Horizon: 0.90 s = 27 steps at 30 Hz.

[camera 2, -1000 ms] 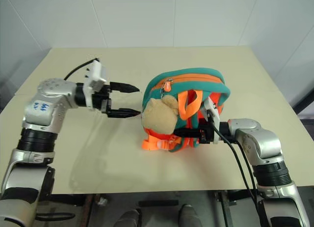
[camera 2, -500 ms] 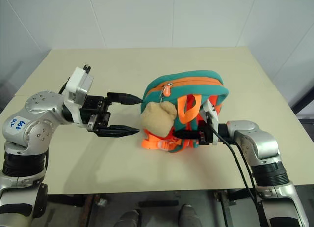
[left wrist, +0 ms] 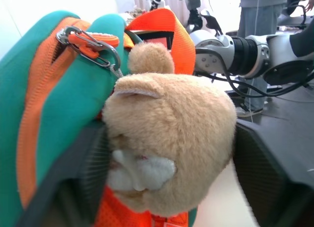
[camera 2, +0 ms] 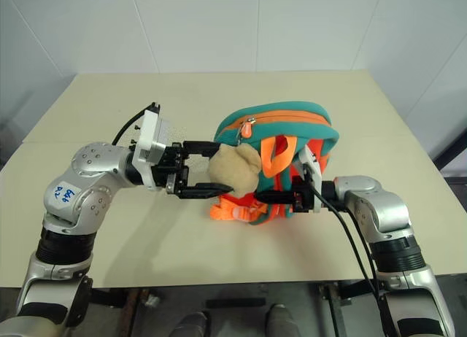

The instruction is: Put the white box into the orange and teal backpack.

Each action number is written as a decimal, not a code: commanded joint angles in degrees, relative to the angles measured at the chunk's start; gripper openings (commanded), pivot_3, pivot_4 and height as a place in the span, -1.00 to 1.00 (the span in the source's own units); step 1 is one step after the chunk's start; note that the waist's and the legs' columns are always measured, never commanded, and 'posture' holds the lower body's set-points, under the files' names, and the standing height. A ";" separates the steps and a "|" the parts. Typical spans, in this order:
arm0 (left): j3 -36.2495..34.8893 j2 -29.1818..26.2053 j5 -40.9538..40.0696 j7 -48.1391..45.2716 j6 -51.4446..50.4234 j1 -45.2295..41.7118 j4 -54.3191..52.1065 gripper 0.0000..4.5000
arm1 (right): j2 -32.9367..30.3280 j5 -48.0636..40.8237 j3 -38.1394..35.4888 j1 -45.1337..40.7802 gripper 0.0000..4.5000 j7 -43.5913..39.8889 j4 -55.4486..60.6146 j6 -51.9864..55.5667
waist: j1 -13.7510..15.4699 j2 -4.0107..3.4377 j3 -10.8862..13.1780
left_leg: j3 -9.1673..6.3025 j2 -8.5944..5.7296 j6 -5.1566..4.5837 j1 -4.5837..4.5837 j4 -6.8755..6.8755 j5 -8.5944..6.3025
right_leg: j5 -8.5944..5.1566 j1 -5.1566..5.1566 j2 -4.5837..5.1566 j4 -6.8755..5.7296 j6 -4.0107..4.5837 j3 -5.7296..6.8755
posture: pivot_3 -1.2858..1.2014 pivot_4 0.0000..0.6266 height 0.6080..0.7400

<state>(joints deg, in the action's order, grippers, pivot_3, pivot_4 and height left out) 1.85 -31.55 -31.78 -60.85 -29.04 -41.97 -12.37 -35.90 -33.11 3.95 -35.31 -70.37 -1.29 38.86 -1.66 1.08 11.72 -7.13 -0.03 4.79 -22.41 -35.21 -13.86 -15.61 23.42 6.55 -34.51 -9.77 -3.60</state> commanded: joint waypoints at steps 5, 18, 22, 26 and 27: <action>-5.19 -8.42 -0.89 -6.61 1.42 -9.06 9.35 -0.35 | -0.37 -0.53 -0.67 0.91 -0.97 0.21 2.06 0.11 | -0.14 0.00 0.00 | 0.02 0.01 0.00 0.01 0.01 0.00 | 0.00 0.02 -0.01 -0.01 0.00 0.00 | 0.03 -0.52 1.00; 6.64 -16.26 19.37 -23.65 23.37 -16.04 49.19 -0.35 | -0.86 -1.11 -1.92 3.11 -0.97 1.50 3.80 0.71 | -0.23 -0.01 0.00 | 0.05 0.02 -0.02 0.00 0.16 -0.01 | -0.05 0.07 -0.01 -0.01 0.03 0.00 | 0.03 -0.52 1.00; 7.70 -8.19 22.85 -19.18 29.16 -15.18 60.97 -0.35 | -0.08 -1.10 -2.02 2.82 -0.97 2.25 3.71 0.63 | 0.06 0.00 0.00 | 0.04 0.01 -0.02 0.00 0.07 -0.01 | -0.05 0.07 -0.01 -0.09 0.02 0.01 | 0.03 -0.52 1.00; 7.44 -1.38 25.15 -14.20 35.26 -11.74 67.25 -0.35 | 1.32 -1.44 -2.16 3.30 -0.97 4.06 4.78 0.56 | -0.05 0.01 -0.01 | 0.02 0.01 -0.03 -0.01 0.05 -0.01 | -0.04 0.07 0.00 -0.12 0.01 0.01 | 0.03 -0.52 1.00; 7.22 0.03 25.20 -13.46 36.10 -10.65 67.32 -0.35 | 1.54 -1.79 -2.41 3.55 -0.97 4.71 5.18 1.11 | 0.01 0.01 -0.02 | 0.03 0.01 -0.03 0.00 0.05 -0.01 | -0.04 0.07 0.00 -0.13 0.01 0.01 | 0.03 -0.52 1.00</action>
<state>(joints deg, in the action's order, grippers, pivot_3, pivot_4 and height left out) 8.34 -32.25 -8.83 -76.36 5.70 -54.66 53.18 -34.85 -33.46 3.11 -31.98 -66.53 1.91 39.48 -1.65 1.10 11.70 -7.10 -0.01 4.76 -22.39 -35.15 -13.87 -15.65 23.48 6.55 -34.66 -9.76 -3.60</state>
